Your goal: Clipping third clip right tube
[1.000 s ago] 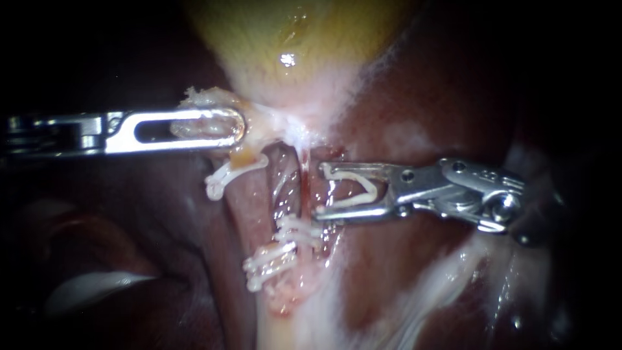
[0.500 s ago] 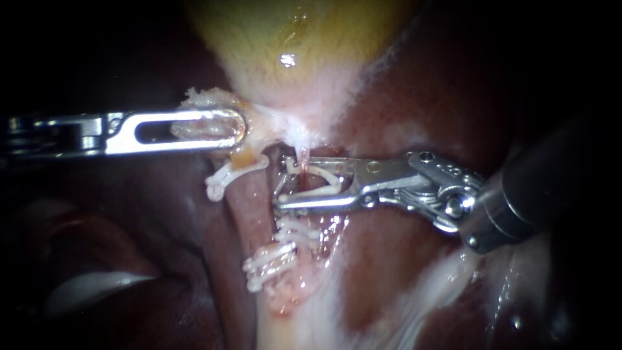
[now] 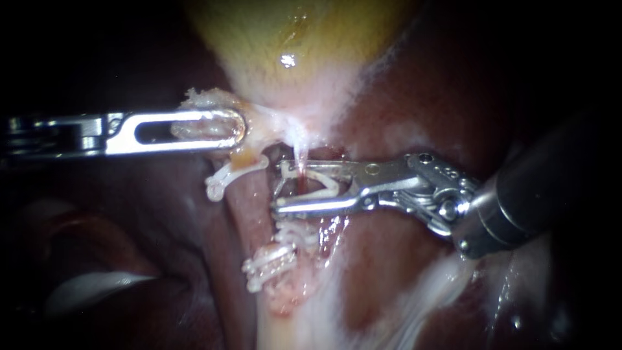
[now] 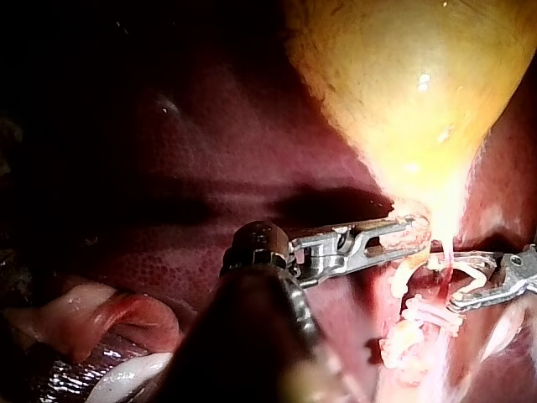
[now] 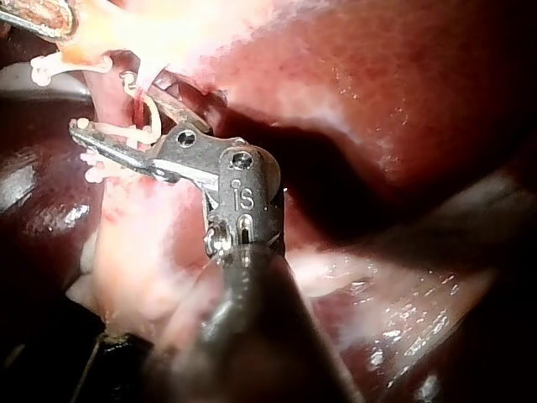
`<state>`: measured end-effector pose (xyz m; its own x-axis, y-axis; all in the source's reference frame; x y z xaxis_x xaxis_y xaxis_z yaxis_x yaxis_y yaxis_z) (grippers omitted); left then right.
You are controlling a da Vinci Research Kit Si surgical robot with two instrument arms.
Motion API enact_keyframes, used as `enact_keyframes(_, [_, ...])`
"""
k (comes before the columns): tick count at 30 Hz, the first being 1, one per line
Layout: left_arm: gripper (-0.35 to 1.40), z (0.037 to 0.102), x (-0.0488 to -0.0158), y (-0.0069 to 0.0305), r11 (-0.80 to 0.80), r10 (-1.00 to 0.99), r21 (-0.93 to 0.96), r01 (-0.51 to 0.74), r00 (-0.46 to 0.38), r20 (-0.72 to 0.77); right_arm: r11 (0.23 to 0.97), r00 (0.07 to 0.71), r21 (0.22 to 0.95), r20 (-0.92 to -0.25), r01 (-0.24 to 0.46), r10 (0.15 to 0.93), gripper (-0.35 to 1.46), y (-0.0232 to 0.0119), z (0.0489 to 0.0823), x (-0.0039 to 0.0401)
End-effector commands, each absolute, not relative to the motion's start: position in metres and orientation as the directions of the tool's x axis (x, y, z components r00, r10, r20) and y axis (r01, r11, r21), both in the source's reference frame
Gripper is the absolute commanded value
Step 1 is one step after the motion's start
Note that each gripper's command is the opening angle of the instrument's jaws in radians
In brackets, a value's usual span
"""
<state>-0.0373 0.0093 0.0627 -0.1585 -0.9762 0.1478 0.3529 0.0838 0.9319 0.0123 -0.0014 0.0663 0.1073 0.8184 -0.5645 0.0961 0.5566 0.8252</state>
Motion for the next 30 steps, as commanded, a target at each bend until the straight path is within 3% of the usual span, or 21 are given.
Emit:
enact_keyframes(1, [-0.35,0.0627,-0.0373,0.0093,0.084,-0.976,0.932,0.353,-0.158,0.148,0.552,0.102,0.828,-0.561,0.102,0.822,0.49,-0.0014,0.0661,0.0123])
enact_keyframes(10, [-0.35,0.0629,-0.0373,0.0093,0.085,-0.976,0.932,0.353,-0.158,0.148,0.523,0.066,0.840,-0.536,0.142,0.842,0.49,-0.0012,0.0648,0.0125])
enact_keyframes(20, [-0.35,0.0630,-0.0373,0.0093,0.085,-0.976,0.932,0.353,-0.158,0.149,0.500,0.073,0.849,-0.517,0.173,0.853,0.42,-0.0014,0.0644,0.0129])
enact_keyframes(24, [-0.35,0.0630,-0.0372,0.0092,0.086,-0.977,0.933,0.351,-0.156,0.148,0.463,0.081,0.869,-0.481,0.173,0.873,0.23,-0.0014,0.0644,0.0125])
enact_keyframes(30, [-0.35,0.0630,-0.0372,0.0092,0.086,-0.977,0.933,0.351,-0.156,0.148,0.450,0.074,0.881,-0.463,0.144,0.883,-0.21,-0.0009,0.0644,0.0118])
